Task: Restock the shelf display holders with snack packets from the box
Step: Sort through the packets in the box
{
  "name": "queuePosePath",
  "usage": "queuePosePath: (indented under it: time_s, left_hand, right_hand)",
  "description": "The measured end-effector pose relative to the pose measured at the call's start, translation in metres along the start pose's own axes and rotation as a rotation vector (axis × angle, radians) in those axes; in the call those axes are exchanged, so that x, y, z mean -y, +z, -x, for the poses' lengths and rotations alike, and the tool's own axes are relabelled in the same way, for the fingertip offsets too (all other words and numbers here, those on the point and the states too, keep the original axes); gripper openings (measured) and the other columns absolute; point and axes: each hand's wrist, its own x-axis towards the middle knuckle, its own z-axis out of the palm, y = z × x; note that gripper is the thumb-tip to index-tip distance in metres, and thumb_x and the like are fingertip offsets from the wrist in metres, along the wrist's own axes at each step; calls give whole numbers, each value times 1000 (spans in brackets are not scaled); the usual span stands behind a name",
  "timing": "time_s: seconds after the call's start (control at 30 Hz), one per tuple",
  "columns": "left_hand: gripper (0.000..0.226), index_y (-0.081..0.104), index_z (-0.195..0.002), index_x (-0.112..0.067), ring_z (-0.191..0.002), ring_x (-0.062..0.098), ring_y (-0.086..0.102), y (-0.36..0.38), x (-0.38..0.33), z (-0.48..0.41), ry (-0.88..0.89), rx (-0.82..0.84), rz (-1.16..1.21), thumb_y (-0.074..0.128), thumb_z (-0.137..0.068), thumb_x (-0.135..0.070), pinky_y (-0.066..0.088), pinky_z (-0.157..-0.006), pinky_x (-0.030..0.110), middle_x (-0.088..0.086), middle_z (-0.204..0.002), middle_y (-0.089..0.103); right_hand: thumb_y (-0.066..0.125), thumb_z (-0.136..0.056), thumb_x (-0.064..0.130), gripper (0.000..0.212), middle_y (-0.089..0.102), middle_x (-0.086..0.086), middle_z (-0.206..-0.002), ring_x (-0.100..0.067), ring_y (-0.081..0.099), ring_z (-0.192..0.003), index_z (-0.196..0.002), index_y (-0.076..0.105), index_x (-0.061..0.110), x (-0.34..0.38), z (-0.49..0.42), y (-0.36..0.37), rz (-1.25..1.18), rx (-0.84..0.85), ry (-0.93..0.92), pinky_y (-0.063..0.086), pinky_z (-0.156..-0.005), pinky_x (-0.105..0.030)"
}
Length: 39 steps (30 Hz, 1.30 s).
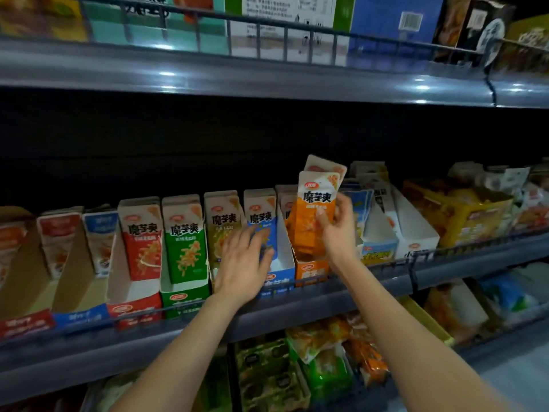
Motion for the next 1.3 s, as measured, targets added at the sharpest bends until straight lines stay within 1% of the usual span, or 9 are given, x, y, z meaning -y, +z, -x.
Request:
queuePosePath:
  time_s: [0.23, 0.37, 0.43, 0.57, 0.67, 0.8, 0.97, 1.17, 1.3]
  left_hand:
    - [58, 48, -137, -13, -132, 29, 42, 5, 2, -3, 21, -86, 12, 29, -92, -46, 21, -112, 42, 10, -138, 51]
    - [59, 29, -147, -17, -140, 22, 27, 0, -8, -32, -34, -87, 137, 35, -96, -46, 9, -115, 34, 5, -150, 35]
    - [61, 23, -149, -19, -139, 21, 28, 1, -16, -53, -60, -52, 160, 40, -98, -46, 14, -114, 33, 3, -150, 35]
    - [55, 36, -143, -20, -128, 24, 45, 9, -32, -74, -104, -97, 286, 55, -94, -34, 33, -106, 37, 3, -139, 50]
    - [54, 38, -143, -17, -122, 26, 49, 12, -36, -76, -159, -186, 325, 57, -93, -25, 38, -99, 35, 6, -132, 56]
    - [45, 48, -136, -13, -106, 23, 61, 13, -37, -80, -135, -286, 416, 59, -92, -17, 46, -85, 29, 8, -115, 66]
    - [48, 46, -136, -13, -94, 24, 66, 14, -41, -91, -124, -321, 442, 61, -91, -13, 52, -79, 33, 11, -104, 69]
    - [72, 22, -150, -16, -101, 27, 64, 15, -32, -97, -75, -186, 347, 62, -90, -19, 53, -83, 38, 11, -112, 67]
    - [59, 44, -140, -19, -116, 29, 54, 14, -28, -108, -54, -89, 241, 66, -85, -14, 46, -93, 35, 10, -126, 59]
  right_hand:
    - [52, -95, 12, 34, 62, 1, -112, -8, 66, -87, -127, 42, 21, -27, -4, 5, 111, 155, 131, 56, -65, -23]
    - [53, -95, 12, 32, 64, 3, -109, -12, 67, -87, -124, 45, 21, -23, -17, -4, 133, 248, 193, 57, -63, -25]
    - [54, -95, 13, 32, 65, 2, -110, -12, 67, -89, -124, 45, 21, -22, -19, -6, 118, 277, 212, 56, -63, -25]
    - [56, -94, 14, 28, 65, 5, -106, -13, 65, -96, -119, 47, 24, -23, -24, -8, 212, 310, 109, 56, -69, -24]
    - [61, -91, 23, 30, 62, 8, -109, -11, 59, -102, -118, 49, 28, -21, -32, -12, 452, 331, -3, 53, -84, -32]
    - [65, -87, 37, 41, 53, 4, -111, -13, 44, -109, -124, 55, 23, -12, -40, -15, 926, 201, -223, 33, -83, -28]
    - [65, -88, 22, 39, 61, -1, -115, -19, 59, -106, -123, 50, 18, -14, -47, -3, 763, 190, -86, 49, -85, -32]
    - [64, -85, 6, 50, 61, -4, -118, -20, 59, -107, -130, 46, 17, -26, -46, -6, 770, 222, -172, 51, -87, -33]
    - [61, -86, 1, 57, 59, -1, -113, -11, 57, -99, -137, 43, 18, -24, -42, -13, 690, 198, -208, 46, -78, -19]
